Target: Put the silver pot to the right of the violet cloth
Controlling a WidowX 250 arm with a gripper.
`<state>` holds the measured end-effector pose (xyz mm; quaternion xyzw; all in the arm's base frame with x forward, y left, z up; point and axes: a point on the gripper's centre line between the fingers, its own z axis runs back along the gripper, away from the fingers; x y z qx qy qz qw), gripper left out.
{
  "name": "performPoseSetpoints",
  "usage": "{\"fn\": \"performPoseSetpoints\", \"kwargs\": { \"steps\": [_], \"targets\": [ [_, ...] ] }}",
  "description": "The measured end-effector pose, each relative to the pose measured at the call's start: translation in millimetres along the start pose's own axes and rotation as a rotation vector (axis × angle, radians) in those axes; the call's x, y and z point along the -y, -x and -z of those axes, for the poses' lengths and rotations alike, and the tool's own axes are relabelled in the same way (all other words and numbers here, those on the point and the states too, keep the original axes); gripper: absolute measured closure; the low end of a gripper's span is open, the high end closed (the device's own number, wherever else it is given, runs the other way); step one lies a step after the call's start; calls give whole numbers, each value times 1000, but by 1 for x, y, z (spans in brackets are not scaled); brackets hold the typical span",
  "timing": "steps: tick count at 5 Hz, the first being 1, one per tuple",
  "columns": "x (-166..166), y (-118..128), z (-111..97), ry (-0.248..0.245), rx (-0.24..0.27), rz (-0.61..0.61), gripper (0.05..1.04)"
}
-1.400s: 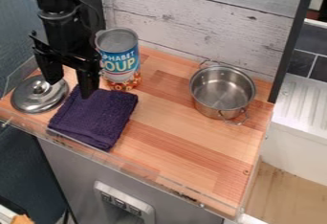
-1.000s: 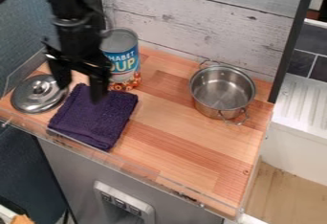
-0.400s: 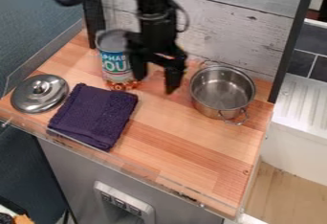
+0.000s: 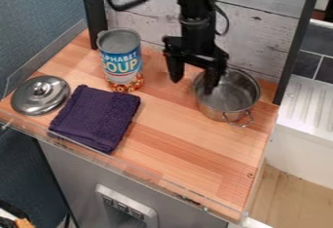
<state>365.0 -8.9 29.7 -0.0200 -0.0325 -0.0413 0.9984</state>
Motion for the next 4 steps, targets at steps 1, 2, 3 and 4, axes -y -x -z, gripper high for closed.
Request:
{"fn": "performPoseSetpoints", "kwargs": {
  "steps": [1,2,3,4],
  "targets": [
    [5,-6,23,-38,-48,-30,114],
    [7,-5,31,-47,-69,-41,381],
    [14,-2,31,-64,-69,-22,662],
    [23,2,19,-64,-43,0,890]
  ]
}}
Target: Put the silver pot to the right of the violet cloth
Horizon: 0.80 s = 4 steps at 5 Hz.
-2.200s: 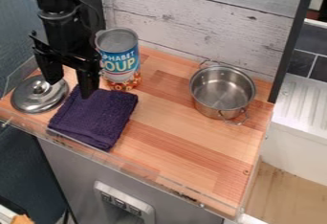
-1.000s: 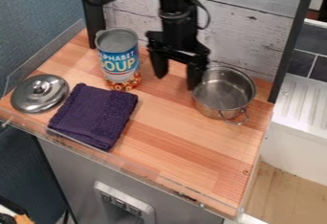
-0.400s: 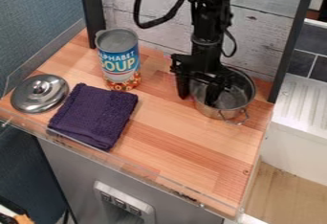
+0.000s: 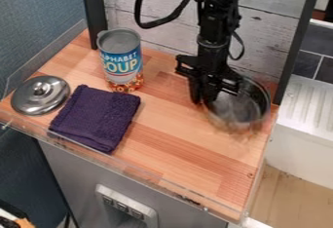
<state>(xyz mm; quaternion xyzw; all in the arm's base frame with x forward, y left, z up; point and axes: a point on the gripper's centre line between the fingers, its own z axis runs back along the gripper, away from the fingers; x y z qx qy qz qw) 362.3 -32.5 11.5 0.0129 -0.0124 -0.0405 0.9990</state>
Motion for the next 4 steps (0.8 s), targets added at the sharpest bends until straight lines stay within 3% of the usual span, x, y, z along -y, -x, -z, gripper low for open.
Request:
{"fn": "performPoseSetpoints", "kwargs": {
  "steps": [1,2,4],
  "targets": [
    [1,6,-23,8,37,6,998],
    [3,26,-42,26,64,13,1006],
    [-17,76,-14,20,-64,15,1007]
  ]
}}
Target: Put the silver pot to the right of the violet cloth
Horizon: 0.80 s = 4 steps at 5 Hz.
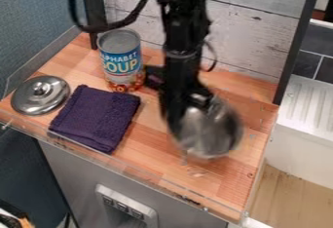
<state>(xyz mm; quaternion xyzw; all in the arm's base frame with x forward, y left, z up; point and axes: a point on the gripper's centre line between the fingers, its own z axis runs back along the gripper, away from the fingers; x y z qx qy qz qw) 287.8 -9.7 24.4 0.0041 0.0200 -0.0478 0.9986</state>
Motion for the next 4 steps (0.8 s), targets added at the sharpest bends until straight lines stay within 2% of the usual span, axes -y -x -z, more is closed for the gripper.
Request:
{"fn": "performPoseSetpoints", "kwargs": {
  "steps": [1,2,3,4],
  "targets": [
    [-11,8,22,14,-50,-24,1007],
    [-14,9,27,3,-57,-18,987],
    [-14,17,30,-1,-65,-8,812],
    [-14,27,8,-11,5,-2,502]
  ]
}}
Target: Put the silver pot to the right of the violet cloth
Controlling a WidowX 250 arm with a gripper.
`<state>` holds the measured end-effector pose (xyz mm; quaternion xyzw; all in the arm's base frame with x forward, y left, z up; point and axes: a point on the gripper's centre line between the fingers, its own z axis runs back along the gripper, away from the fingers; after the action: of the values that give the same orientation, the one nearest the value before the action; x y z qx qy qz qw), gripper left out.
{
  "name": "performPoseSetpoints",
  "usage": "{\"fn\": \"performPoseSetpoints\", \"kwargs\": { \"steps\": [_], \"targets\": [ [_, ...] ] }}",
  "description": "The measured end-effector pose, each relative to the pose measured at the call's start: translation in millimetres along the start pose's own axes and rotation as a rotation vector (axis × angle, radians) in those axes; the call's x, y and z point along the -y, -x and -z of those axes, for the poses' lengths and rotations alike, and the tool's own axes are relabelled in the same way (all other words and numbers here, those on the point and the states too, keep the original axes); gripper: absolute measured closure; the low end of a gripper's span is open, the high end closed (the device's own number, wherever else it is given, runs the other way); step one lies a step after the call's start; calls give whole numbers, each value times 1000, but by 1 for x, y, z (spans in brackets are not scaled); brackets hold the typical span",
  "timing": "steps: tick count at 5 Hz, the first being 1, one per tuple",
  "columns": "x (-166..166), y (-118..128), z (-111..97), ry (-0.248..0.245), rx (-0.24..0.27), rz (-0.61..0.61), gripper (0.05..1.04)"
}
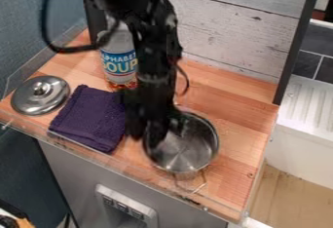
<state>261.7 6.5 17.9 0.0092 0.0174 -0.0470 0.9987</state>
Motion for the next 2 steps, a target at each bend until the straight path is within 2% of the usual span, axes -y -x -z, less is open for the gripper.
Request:
{"fn": "performPoseSetpoints", "kwargs": {
  "steps": [1,2],
  "targets": [
    [1,6,-32,6,84,4,221],
    [-6,11,-38,12,80,-6,71]
  ]
}}
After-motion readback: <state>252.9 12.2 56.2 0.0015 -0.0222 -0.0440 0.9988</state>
